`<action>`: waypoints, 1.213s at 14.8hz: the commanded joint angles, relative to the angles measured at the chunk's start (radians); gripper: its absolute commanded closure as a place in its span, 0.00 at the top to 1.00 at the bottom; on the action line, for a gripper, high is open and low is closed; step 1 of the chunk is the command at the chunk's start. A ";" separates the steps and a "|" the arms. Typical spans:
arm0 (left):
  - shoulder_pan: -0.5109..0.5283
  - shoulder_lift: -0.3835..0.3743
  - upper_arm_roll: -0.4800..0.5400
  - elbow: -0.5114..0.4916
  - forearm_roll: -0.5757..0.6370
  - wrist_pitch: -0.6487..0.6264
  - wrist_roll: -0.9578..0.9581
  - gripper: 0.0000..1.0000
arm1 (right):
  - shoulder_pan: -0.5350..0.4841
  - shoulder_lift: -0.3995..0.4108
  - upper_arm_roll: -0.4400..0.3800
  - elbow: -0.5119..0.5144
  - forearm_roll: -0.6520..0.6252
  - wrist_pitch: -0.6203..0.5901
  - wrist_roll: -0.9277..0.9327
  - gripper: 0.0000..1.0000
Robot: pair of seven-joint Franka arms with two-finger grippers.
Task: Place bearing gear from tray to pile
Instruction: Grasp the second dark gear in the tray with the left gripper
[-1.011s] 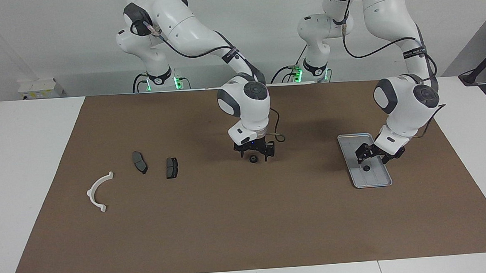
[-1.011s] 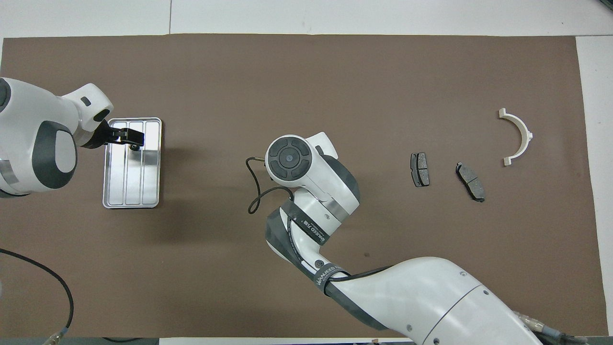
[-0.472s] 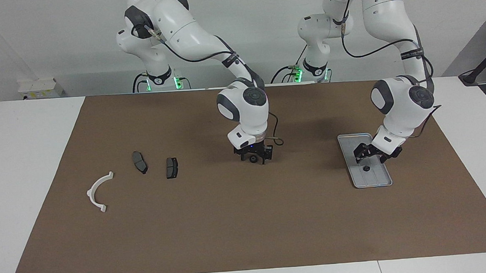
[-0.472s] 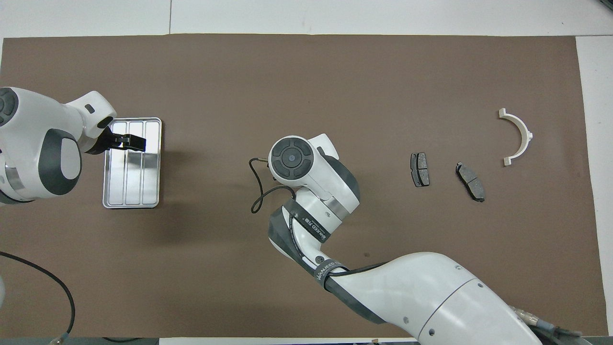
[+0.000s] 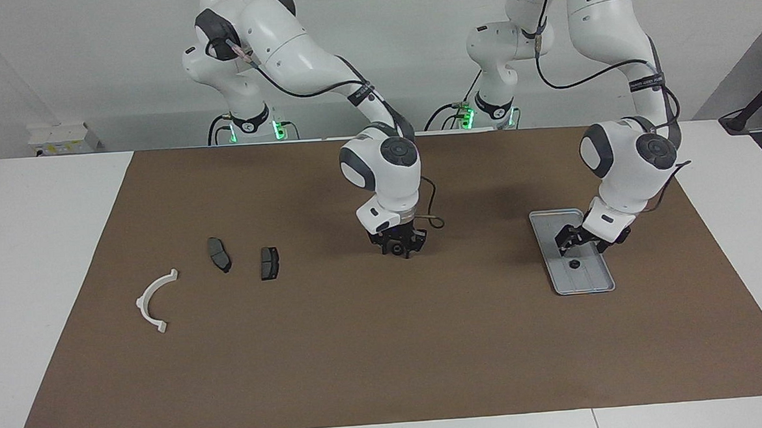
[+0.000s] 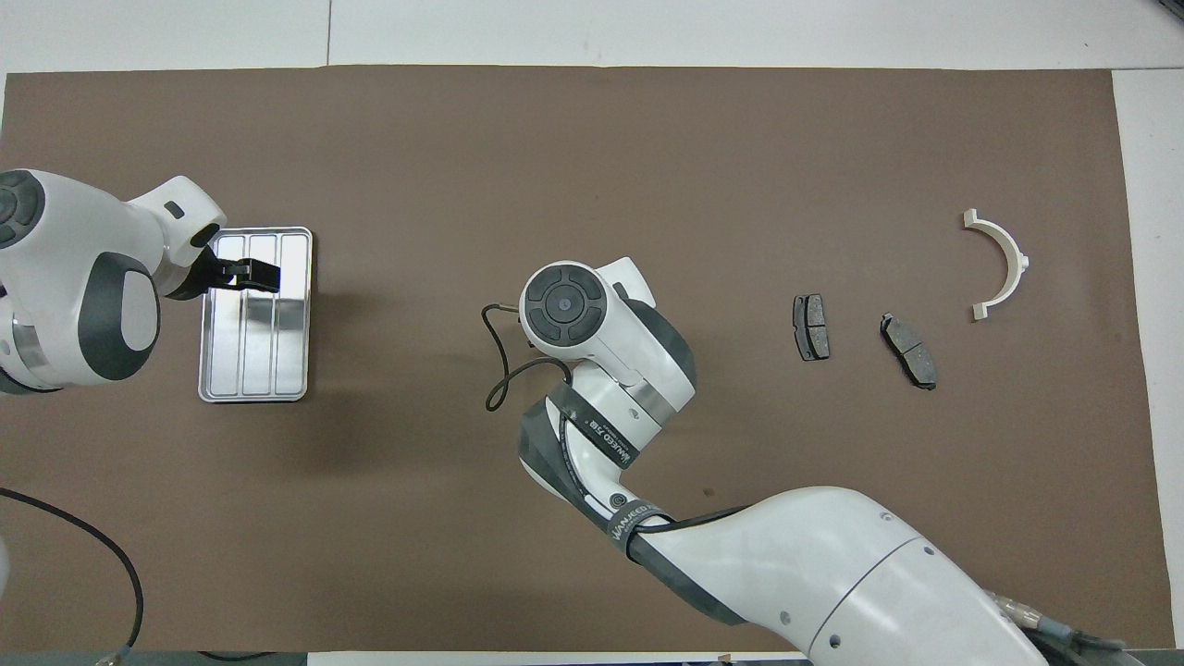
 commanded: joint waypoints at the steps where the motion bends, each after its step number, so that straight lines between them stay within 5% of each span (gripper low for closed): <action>1: -0.004 -0.038 0.000 -0.045 0.023 0.026 -0.032 0.97 | -0.005 -0.003 0.008 -0.012 -0.027 0.023 0.031 0.54; 5: -0.008 -0.023 -0.003 -0.060 0.023 0.104 -0.032 0.97 | 0.002 -0.003 0.008 -0.013 -0.026 0.020 0.036 0.38; 9: -0.007 -0.022 -0.004 -0.062 0.023 0.105 -0.030 0.97 | -0.001 -0.003 0.008 -0.010 -0.027 0.011 0.031 0.00; 18: 0.002 -0.003 -0.004 -0.072 0.023 0.150 -0.024 0.96 | -0.037 -0.003 0.007 0.100 -0.020 -0.127 -0.032 0.00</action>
